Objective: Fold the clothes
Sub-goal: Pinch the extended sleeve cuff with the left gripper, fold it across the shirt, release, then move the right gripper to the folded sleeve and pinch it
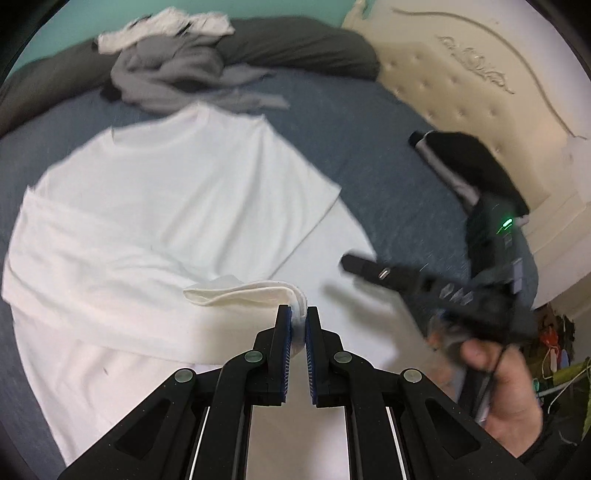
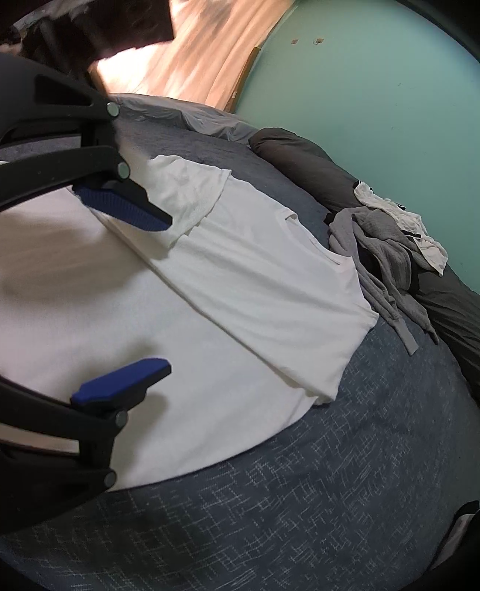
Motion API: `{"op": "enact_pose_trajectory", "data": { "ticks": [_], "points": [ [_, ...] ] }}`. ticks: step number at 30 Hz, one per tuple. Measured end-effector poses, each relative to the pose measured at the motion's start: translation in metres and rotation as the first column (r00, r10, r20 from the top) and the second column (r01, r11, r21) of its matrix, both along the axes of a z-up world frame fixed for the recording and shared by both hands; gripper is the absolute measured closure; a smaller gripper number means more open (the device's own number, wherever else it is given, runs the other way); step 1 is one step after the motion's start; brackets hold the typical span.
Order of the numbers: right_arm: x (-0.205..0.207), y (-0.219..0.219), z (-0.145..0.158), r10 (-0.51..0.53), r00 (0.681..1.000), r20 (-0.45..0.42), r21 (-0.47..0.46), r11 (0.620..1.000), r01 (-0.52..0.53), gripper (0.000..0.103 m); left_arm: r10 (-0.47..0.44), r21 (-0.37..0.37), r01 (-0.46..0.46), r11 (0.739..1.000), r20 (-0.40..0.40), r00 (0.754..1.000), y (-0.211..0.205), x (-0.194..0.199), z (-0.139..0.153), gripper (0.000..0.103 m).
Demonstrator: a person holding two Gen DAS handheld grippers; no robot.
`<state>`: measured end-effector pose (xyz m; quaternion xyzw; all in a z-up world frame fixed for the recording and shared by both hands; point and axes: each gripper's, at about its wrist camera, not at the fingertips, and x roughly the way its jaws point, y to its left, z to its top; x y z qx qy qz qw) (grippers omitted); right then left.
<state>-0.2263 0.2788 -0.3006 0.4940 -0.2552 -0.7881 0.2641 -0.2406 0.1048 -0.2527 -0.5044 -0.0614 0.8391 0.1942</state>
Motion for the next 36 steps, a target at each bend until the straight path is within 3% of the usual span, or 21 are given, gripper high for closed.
{"op": "enact_pose_trajectory", "data": {
  "ticks": [2, 6, 13, 22, 31, 36],
  "points": [
    [-0.001, -0.003, 0.0, 0.007, 1.0, 0.002, -0.002, 1.0, -0.007, 0.031, 0.033, 0.02, -0.034, 0.999, 0.035, 0.999, -0.009, -0.001, -0.01, 0.088],
    [0.001, -0.012, -0.002, 0.038, 0.999, 0.008, 0.002, 0.999, -0.038, 0.031, 0.077, 0.081, -0.081, 0.993, 0.05, 0.996, -0.031, 0.003, -0.01, 0.061],
    [0.009, -0.036, -0.005, 0.107, 0.994, 0.01, 0.037, 0.994, -0.107, 0.031, 0.221, 0.142, -0.224, 0.964, 0.036, 0.975, -0.094, 0.021, -0.012, 0.06],
    [0.03, -0.094, -0.027, 0.274, 0.961, 0.046, 0.164, 0.946, -0.278, 0.031, 0.424, 0.088, -0.423, 0.902, 0.003, 0.906, -0.174, 0.042, -0.048, 0.06],
    [0.046, -0.113, -0.034, 0.309, 0.951, 0.004, 0.298, 0.908, -0.296, 0.031, 0.449, 0.069, -0.451, 0.89, 0.043, 0.893, -0.201, 0.055, -0.089, 0.059],
    [0.049, -0.118, -0.032, 0.327, 0.945, -0.015, 0.359, 0.884, -0.3, 0.051, 0.434, 0.038, -0.435, 0.9, 0.029, 0.9, -0.198, 0.059, -0.099, 0.058]
  ]
}}
